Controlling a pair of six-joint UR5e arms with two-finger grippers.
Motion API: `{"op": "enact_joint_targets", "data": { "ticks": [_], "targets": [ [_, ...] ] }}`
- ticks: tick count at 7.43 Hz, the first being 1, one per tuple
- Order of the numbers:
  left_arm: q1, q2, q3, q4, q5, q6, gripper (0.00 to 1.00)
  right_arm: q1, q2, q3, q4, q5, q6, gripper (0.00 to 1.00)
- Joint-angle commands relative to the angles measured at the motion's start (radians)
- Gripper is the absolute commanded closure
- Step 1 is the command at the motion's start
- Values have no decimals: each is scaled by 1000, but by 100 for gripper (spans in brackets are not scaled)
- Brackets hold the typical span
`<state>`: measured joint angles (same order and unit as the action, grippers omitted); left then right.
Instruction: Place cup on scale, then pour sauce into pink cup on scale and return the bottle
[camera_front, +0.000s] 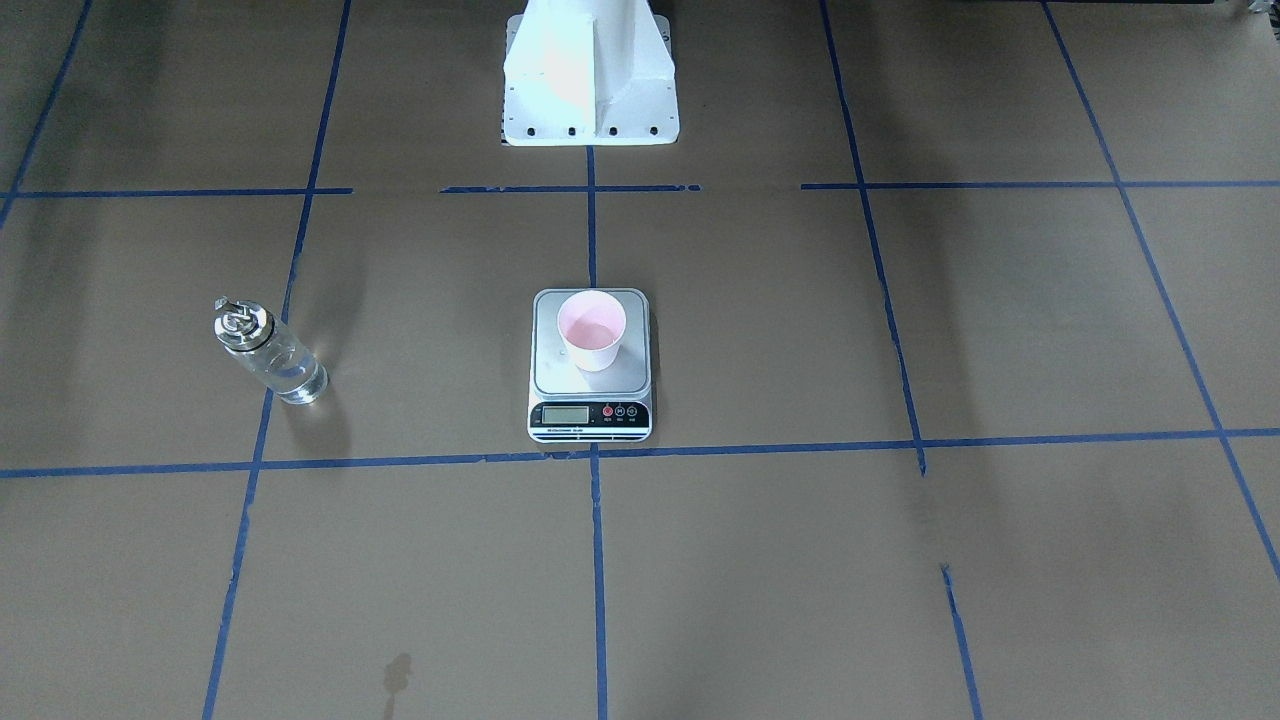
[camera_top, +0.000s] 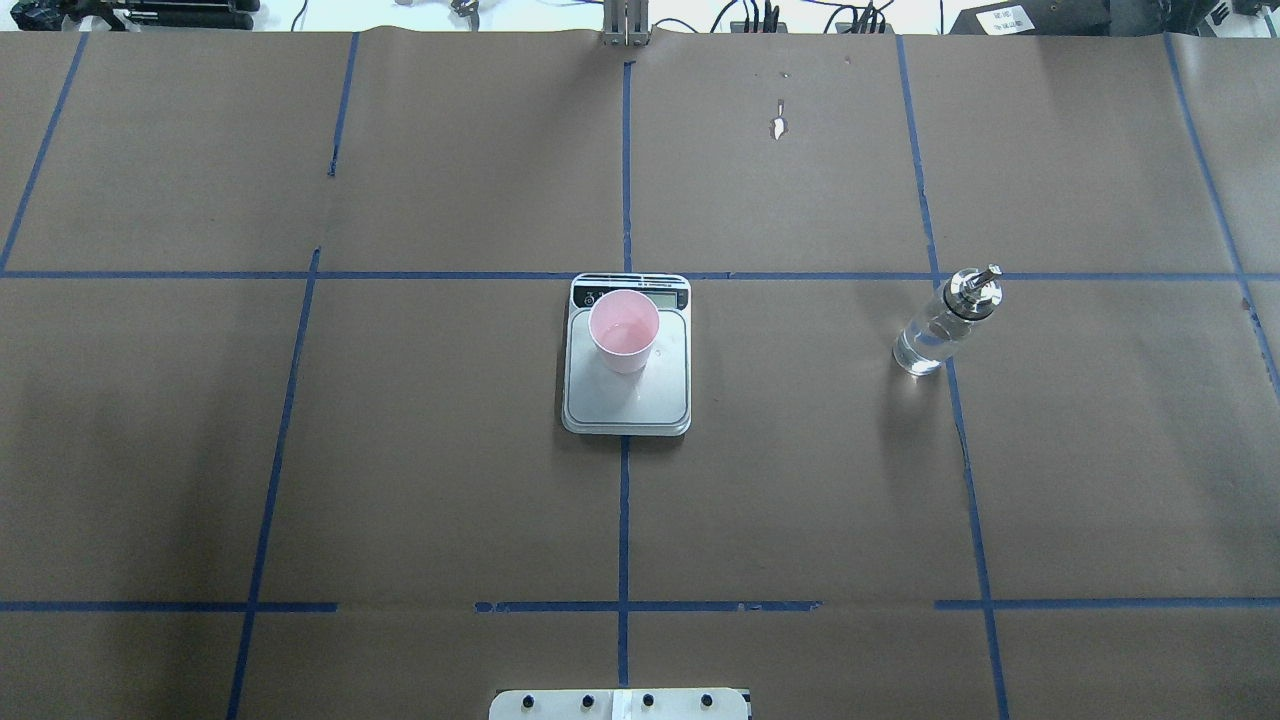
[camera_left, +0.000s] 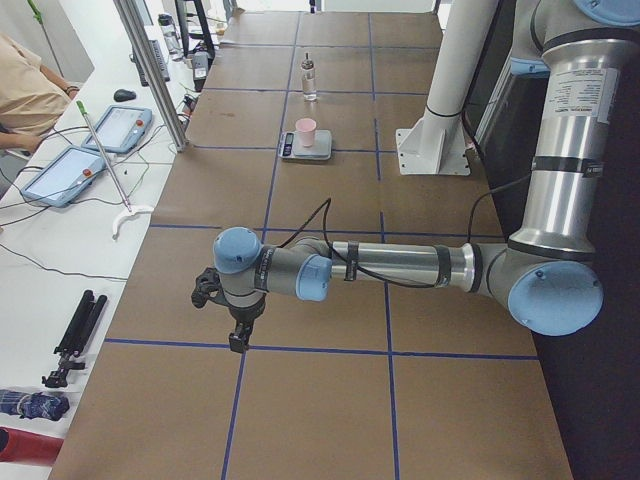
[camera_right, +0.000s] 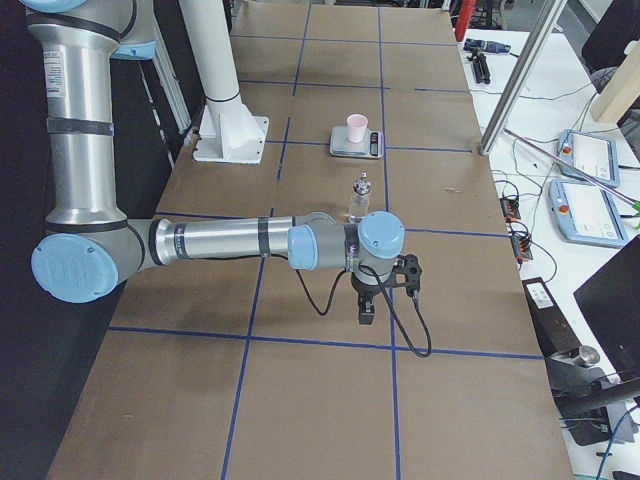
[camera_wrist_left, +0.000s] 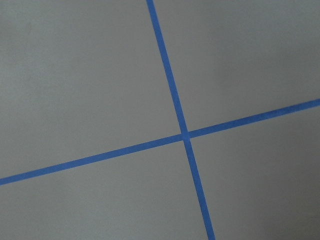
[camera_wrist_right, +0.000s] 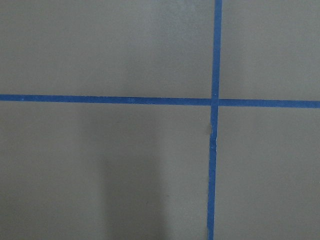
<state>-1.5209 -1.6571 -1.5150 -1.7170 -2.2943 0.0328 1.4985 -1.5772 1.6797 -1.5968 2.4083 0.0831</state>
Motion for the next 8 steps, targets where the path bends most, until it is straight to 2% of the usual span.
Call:
{"op": "enact_joint_targets", "data": {
  "ticks": [1, 8],
  "targets": [
    [-2, 5, -13, 2, -2, -4, 0, -12, 13, 6, -5, -6, -2, 0],
    [-1, 11, -21, 7, -2, -4, 0, -14, 28, 6, -3, -6, 0, 0]
  ]
}}
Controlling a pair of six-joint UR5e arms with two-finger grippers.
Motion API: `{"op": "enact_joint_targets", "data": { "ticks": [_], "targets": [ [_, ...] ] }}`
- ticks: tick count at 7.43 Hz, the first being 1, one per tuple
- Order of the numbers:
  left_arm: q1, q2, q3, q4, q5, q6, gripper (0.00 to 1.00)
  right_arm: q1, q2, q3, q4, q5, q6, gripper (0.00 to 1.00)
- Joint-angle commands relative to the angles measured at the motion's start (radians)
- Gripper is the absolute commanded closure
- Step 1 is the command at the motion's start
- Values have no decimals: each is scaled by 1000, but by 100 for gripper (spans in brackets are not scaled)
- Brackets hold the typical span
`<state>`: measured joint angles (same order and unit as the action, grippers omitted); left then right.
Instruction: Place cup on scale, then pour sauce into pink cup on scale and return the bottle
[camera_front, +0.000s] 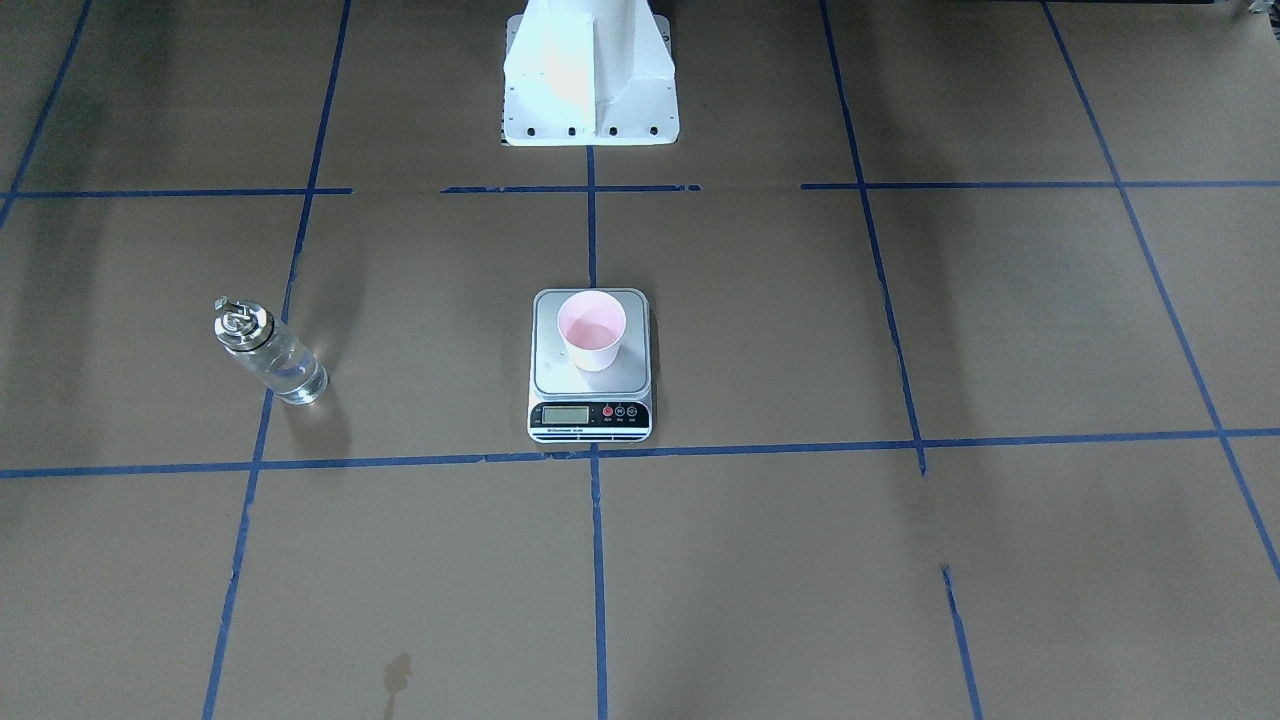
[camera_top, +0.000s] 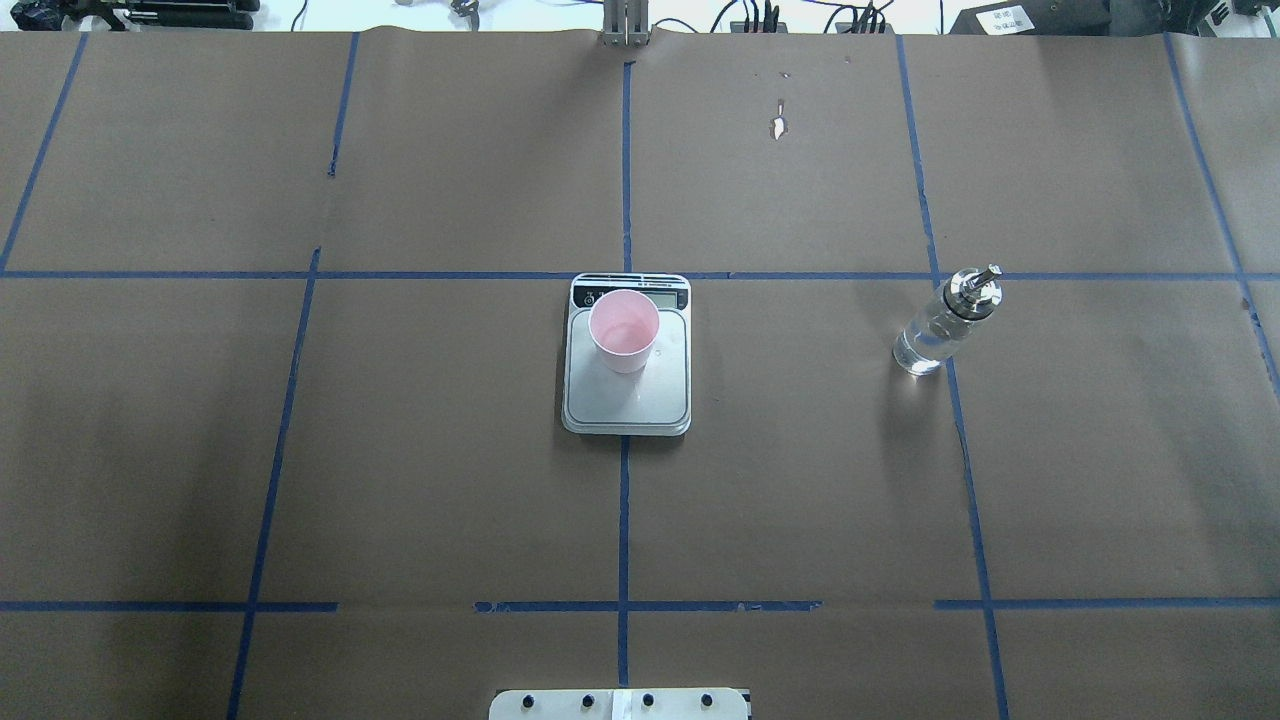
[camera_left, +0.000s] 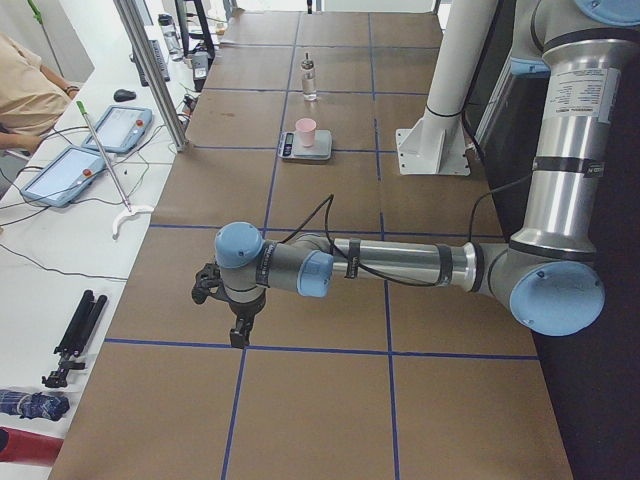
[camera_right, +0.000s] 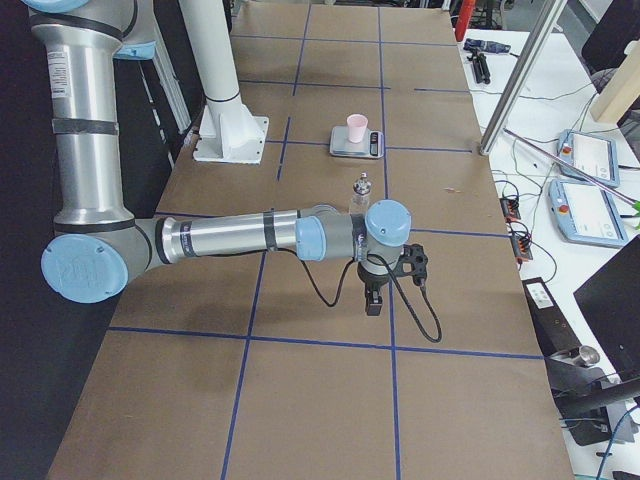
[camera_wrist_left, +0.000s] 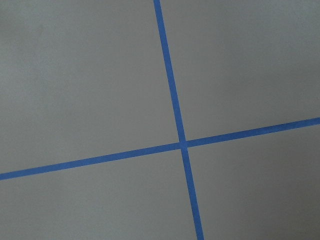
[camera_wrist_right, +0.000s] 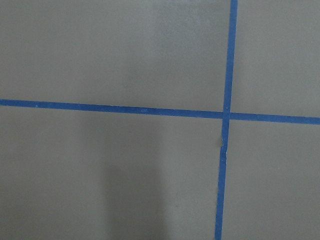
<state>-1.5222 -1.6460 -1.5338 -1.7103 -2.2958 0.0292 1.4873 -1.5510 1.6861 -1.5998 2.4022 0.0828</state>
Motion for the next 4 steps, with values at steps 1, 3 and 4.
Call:
{"op": "enact_joint_targets", "data": {
  "ticks": [1, 3, 4],
  "targets": [
    [-1, 0, -3, 3, -1, 0, 0, -1, 0, 0, 0, 5, 0, 0],
    [-1, 2, 7, 12, 1, 0, 0, 2, -1, 3, 0, 12, 0, 0],
    [-1, 2, 1, 30, 1, 0, 0, 2, 0, 1, 0, 12, 0, 0]
  ]
}}
